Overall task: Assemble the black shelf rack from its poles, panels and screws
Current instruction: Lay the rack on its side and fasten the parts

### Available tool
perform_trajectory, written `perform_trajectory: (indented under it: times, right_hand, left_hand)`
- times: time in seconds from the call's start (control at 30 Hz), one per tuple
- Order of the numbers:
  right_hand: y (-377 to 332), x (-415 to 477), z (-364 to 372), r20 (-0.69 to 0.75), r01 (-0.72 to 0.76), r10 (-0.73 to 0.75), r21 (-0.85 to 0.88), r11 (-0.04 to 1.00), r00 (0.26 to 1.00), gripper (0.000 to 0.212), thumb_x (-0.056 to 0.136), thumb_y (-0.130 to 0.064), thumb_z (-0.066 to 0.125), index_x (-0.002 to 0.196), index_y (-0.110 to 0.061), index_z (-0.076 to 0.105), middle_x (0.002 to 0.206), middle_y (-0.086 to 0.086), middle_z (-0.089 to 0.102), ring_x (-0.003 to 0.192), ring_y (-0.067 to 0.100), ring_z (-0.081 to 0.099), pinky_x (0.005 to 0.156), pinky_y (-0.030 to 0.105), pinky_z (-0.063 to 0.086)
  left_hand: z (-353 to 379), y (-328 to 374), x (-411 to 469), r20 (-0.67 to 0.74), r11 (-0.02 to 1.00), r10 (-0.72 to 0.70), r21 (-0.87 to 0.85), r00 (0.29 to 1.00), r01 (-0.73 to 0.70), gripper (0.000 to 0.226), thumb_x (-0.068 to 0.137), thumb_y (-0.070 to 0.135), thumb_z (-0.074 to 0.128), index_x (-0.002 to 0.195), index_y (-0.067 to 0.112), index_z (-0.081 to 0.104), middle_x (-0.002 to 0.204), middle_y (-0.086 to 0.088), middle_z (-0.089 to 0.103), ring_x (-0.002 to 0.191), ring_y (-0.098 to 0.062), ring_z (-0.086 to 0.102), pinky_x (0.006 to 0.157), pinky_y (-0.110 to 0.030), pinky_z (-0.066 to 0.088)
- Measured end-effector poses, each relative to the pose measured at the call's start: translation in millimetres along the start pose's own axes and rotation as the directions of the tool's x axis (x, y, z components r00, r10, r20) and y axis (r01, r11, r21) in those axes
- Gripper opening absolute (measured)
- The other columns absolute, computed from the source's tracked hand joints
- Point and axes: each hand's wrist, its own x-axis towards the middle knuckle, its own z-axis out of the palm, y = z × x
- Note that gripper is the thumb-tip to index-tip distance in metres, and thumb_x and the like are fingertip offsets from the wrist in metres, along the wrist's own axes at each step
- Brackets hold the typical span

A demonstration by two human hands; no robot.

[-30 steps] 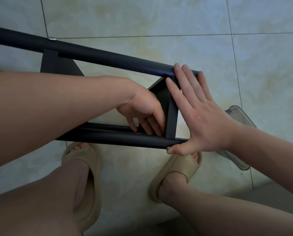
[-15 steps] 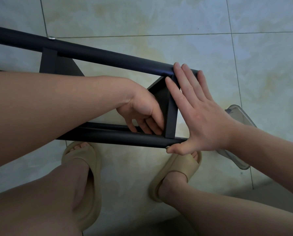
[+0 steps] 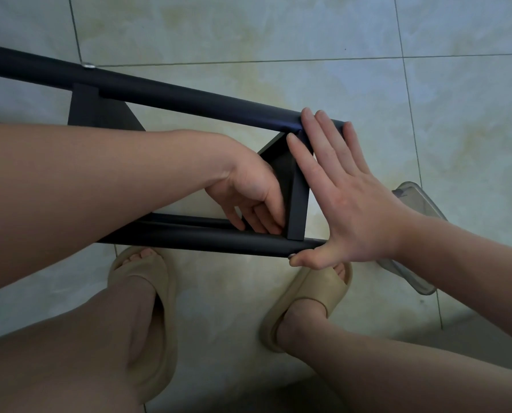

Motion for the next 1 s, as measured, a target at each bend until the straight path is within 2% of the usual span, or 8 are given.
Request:
perform_trajectory:
  times: [0.13,0.27,0.37,0.47,0.57,0.73,0.93,1.0]
  right_hand:
    - [0.1,0.3,0.0,-0.002,-0.002,0.002,0.004,1.000,1.000,0.141,0.065,-0.090,0.055,0.160,0.003,0.009,0.166,0.028,-0.004,0.155,0.041,-0.010,0.125,0.055,-0.007]
    - [-0.1,0.9,0.9,-0.008,0.002,-0.002,-0.001,1.000,1.000,0.141,0.066,-0.091,0.053,0.160,0.004,0.009,0.166,0.029,-0.003,0.155,0.041,-0.010,0.125,0.056,-0.006]
    - [0.0,1.4,0.6,-0.022,0.013,-0.013,0.000,1.000,1.000,0.140,0.066,-0.091,0.053,0.159,0.004,0.010,0.165,0.031,-0.002,0.155,0.039,-0.011,0.125,0.055,-0.006]
    - [0.4,1.6,1.2,-0.023,0.012,-0.013,-0.003,1.000,1.000,0.141,0.066,-0.092,0.053,0.159,0.004,0.009,0.165,0.031,-0.002,0.155,0.040,-0.010,0.125,0.056,-0.006]
    - [0.4,2.0,1.9,-0.015,0.007,-0.007,0.003,1.000,1.000,0.141,0.066,-0.092,0.053,0.159,0.004,0.010,0.165,0.031,-0.002,0.155,0.042,-0.008,0.124,0.057,-0.005]
    - [0.3,1.6,1.5,-0.014,0.007,-0.007,0.001,1.000,1.000,0.141,0.066,-0.093,0.052,0.159,0.005,0.011,0.165,0.032,-0.002,0.155,0.043,-0.007,0.124,0.058,-0.005]
    - [0.6,1.6,1.4,-0.019,0.010,-0.010,0.006,1.000,1.000,0.141,0.065,-0.092,0.053,0.159,0.004,0.011,0.165,0.031,-0.002,0.155,0.043,-0.007,0.124,0.058,-0.004]
    - [0.4,1.6,1.5,-0.019,0.010,-0.010,0.007,1.000,1.000,0.141,0.065,-0.091,0.054,0.159,0.004,0.010,0.165,0.031,-0.002,0.155,0.042,-0.008,0.124,0.058,-0.004]
  left_hand:
    - [-3.2,-0.4,-1.9,0.044,0.999,0.007,-0.031,0.999,-0.005,0.036,0.090,0.013,0.063,0.125,0.011,0.068,0.120,-0.003,0.072,0.117,-0.017,0.064,0.112,-0.043,0.040]
    - [-0.8,-3.9,-0.9,0.049,0.999,0.021,-0.034,0.999,-0.019,0.022,0.094,0.021,0.061,0.112,0.019,0.072,0.107,0.001,0.074,0.120,-0.021,0.064,0.110,-0.043,0.040]
    - [0.4,-3.0,1.2,0.036,0.998,0.040,-0.046,0.999,-0.039,0.019,0.093,0.015,0.061,0.109,0.017,0.072,0.107,-0.002,0.073,0.114,-0.021,0.066,0.110,-0.043,0.041]
    - [-0.6,-2.2,0.9,0.036,0.998,0.049,-0.048,0.998,-0.047,0.026,0.092,0.011,0.062,0.116,0.013,0.070,0.114,-0.004,0.071,0.106,-0.016,0.065,0.108,-0.041,0.040]
    - [-2.1,-3.8,-0.7,0.041,0.997,0.051,-0.062,0.998,-0.048,0.037,0.091,0.010,0.062,0.127,0.009,0.066,0.127,-0.007,0.069,0.109,-0.016,0.064,0.108,-0.041,0.040]
    - [0.2,-4.7,0.1,0.030,0.999,0.033,-0.027,0.999,-0.033,0.017,0.094,0.022,0.062,0.108,0.020,0.071,0.105,0.000,0.071,0.106,-0.019,0.063,0.108,-0.045,0.041]
    - [-1.3,-3.4,1.2,0.066,0.995,0.025,-0.095,0.998,-0.019,0.032,0.091,0.010,0.061,0.122,0.014,0.066,0.117,-0.003,0.067,0.109,-0.018,0.060,0.110,-0.045,0.039]
    - [-1.9,-3.3,0.2,0.082,0.995,0.028,-0.093,0.996,-0.020,0.030,0.091,0.011,0.060,0.120,0.016,0.067,0.117,-0.001,0.068,0.111,-0.018,0.060,0.112,-0.048,0.038]
